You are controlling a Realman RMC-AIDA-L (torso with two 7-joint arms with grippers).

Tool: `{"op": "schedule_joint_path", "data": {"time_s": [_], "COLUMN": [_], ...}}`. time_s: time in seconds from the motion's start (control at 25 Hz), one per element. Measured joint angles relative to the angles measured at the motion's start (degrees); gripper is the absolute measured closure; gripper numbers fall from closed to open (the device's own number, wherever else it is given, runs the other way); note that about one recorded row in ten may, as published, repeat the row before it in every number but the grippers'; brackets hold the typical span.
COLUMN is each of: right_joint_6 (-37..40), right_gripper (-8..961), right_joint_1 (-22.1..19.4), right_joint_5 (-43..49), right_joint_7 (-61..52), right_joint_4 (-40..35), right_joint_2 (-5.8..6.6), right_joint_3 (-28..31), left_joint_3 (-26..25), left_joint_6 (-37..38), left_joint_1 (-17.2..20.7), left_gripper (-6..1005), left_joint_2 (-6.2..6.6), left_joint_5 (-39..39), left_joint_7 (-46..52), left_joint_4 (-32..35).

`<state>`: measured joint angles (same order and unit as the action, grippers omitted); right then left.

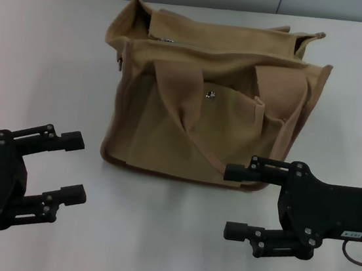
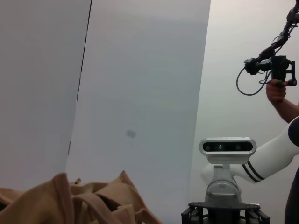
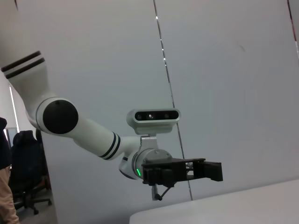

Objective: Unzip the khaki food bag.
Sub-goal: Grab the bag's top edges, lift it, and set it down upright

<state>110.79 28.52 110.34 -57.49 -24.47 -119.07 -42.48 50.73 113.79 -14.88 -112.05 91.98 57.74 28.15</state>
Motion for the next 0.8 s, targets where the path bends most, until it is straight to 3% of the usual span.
{"op": "schedule_joint_path", "data": {"time_s": [0.6,0.64,0.68,0.72,0.76,0.8], "right_joint_6": [-0.7,-1.1,-1.1,-1.5,-1.8,-2.0], "right_gripper": [177,177,177,177,177,177], "right_joint_1": [0.0,-0.1,-0.1,-0.3,-0.4,-0.4], "right_joint_5": [-0.1,-0.6,-0.6,-1.0,-1.6,-2.0], "right_joint_7": [0.0,0.1,0.1,0.1,0.1,0.1], "right_joint_4": [0.1,0.2,0.2,0.2,0.2,0.3], "right_joint_2": [-0.17,-0.25,-0.25,-0.27,-0.29,-0.29], "right_joint_3": [0.4,0.7,0.7,0.8,0.9,1.0], "left_joint_3": [0.0,-0.8,-0.8,-2.8,-2.8,-4.7], "left_joint_6": [-2.2,-5.5,-5.5,-9.3,-9.3,-11.9], "left_joint_1": [-0.1,0.0,0.0,-0.1,-0.1,-0.1], "left_gripper": [282,282,282,283,284,284], "left_joint_2": [-0.92,-1.94,-1.94,-3.33,-3.33,-4.47], "left_joint_5": [0.0,-0.2,-0.2,-0.2,-0.2,-0.3], "left_joint_7": [0.2,0.4,0.4,0.7,0.7,0.8], "left_joint_4": [0.0,0.0,0.0,0.0,0.0,0.0]}}
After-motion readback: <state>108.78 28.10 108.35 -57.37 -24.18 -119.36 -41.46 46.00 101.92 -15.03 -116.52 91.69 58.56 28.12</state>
